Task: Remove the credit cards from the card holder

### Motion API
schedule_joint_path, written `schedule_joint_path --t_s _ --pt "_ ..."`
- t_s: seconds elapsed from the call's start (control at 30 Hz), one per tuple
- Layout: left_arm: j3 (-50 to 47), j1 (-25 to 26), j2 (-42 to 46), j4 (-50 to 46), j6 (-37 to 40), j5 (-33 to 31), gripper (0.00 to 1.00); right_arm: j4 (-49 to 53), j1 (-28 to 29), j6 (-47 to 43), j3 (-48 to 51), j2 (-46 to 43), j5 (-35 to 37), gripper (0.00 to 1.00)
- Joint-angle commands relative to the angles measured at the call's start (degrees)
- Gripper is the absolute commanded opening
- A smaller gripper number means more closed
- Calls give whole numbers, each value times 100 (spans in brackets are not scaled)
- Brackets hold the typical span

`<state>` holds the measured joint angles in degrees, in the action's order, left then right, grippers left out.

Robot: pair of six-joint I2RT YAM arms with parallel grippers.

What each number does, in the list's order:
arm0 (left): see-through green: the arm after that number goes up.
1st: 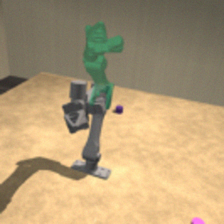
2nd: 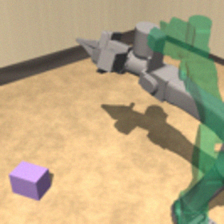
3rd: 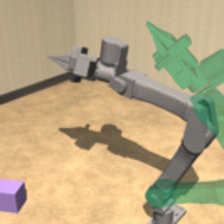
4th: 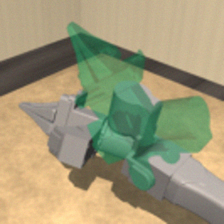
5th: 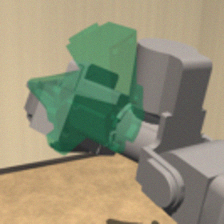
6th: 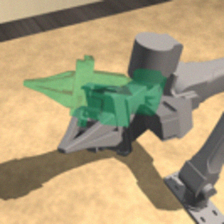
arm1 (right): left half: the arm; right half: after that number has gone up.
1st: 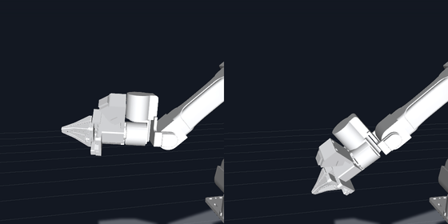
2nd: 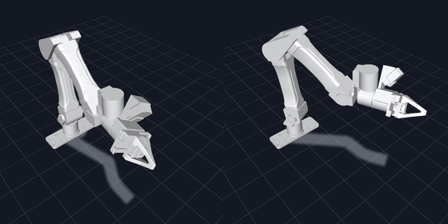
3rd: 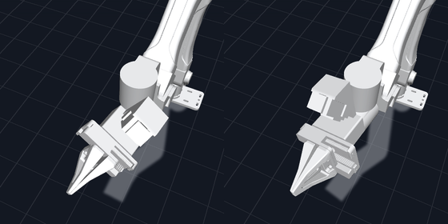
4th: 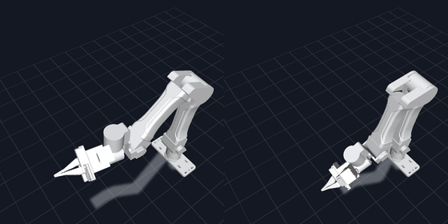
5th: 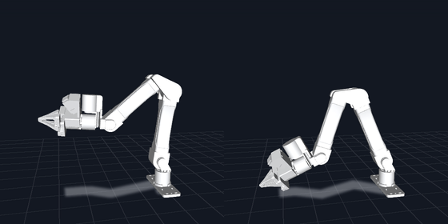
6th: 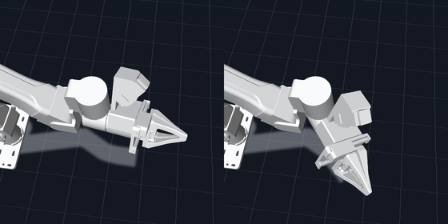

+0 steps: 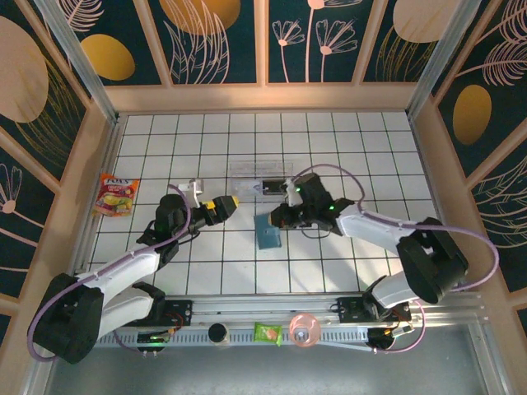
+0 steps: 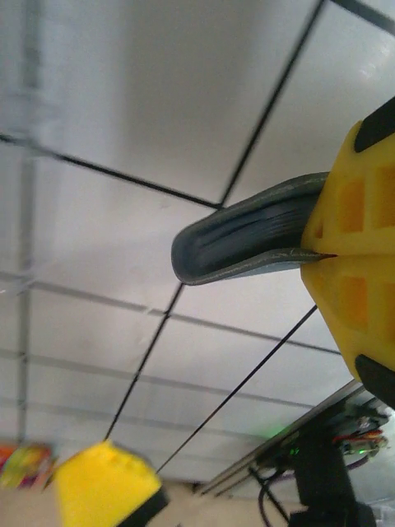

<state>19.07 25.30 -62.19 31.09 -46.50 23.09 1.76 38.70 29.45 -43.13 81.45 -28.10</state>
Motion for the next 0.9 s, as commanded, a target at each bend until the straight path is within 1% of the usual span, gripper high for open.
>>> schedule_joint_path --t_s 0.0,0.07,0.13,0.23,0.27,0.3,0.33,0.43,0.47,0.63,0.7,0.87 --pt "-175 10 35 1442 -188 624 99 -291 -224 -618 -289 -368 -842 0" --pt "-271 11 41 2023 -393 637 99 -286 -327 -767 -469 -490 -1181 0" --pt "-207 8 -13 2287 -450 801 99 -338 -448 -836 -646 -634 -1476 0" --pt "-5 11 -189 2422 -428 1194 88 -575 -699 -834 -866 -845 -1870 0" --pt "10 10 -249 2530 -466 1322 85 -724 -698 -777 -927 -875 -2053 0" --pt "18 12 -294 2660 -505 1414 85 -880 -879 -715 -966 -889 -2216 0" --pt "24 13 -350 2841 -579 1529 85 -1042 -935 -663 -1038 -885 -2394 0" --pt "9 16 -475 3297 -795 1744 87 -1351 -959 -604 -1275 -818 -2819 0" --pt "21 17 -506 3379 -832 1791 87 -1465 -952 -552 -1316 -789 -2891 0" --pt "134 19 -496 3518 -887 1883 75 -2117 -934 -104 -1391 -584 -3148 0" --pt "168 28 -478 3546 -888 1884 72 -2292 -892 26 -1391 -482 -3183 0" --pt "203 58 -547 3824 -1049 1996 55 -2491 -802 177 -1406 -290 -3080 0"
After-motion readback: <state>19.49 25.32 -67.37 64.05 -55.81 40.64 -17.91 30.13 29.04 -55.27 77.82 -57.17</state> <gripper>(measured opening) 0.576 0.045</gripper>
